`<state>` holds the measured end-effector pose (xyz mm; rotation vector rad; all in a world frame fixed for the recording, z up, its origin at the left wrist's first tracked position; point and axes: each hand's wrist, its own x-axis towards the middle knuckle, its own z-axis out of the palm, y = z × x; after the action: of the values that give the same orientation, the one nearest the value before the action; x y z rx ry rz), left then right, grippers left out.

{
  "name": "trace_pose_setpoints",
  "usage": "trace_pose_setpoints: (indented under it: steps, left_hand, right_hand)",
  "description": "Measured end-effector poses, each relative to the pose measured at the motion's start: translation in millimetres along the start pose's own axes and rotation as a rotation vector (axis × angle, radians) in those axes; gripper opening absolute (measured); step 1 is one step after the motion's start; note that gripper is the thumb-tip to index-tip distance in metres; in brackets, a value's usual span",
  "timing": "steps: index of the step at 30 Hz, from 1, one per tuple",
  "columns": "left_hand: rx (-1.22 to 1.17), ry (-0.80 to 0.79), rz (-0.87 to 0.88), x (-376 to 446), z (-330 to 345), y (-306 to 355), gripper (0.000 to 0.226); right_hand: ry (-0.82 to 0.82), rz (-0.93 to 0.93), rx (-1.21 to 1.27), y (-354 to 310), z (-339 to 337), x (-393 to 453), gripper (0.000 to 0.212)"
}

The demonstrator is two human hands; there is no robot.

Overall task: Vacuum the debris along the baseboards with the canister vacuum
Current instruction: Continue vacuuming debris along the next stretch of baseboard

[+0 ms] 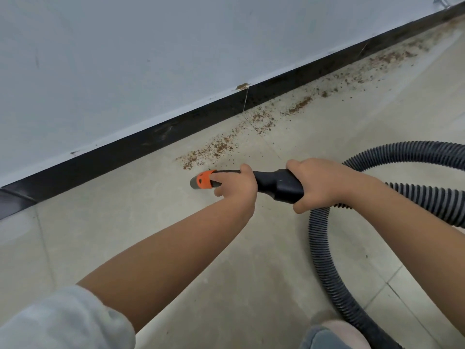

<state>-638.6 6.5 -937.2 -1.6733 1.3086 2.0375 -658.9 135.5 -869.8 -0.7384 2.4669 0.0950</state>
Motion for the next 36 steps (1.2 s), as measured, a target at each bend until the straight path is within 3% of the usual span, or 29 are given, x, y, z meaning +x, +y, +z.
trace_pose_setpoints:
  steps: [5,9,15,24,28,31,34,36]
  left_hand:
    - [0.042,0.038,0.073,11,-6,18,0.06]
    - [0.251,0.105,0.241,26,-20,34,0.067]
    - [0.278,0.07,0.32,43,-32,52,0.063]
    - [0.189,0.005,0.185,21,3,24,0.067]
    - [0.011,-0.024,0.033,16,18,24,0.061]
    - [0.003,-0.048,0.034,10,21,20,0.059]
    - [0.086,-0.107,0.188,7,26,12,0.06]
    - [0.083,-0.095,0.132,8,26,14,0.057]
  right_hand:
    - [0.048,-0.005,-0.008,-14,2,17,0.047]
    - [0.093,-0.015,-0.011,-33,8,39,0.046]
    - [0.13,-0.02,-0.019,-49,3,58,0.047]
    - [0.02,0.048,-0.067,-15,-14,21,0.048]
    - [-0.004,0.092,-0.063,-6,-25,11,0.047]
    - [-0.009,0.106,-0.046,0,-25,6,0.046]
    - [-0.004,0.13,-0.035,6,-25,1,0.046]
    - [0.005,0.138,-0.032,6,-21,1,0.046]
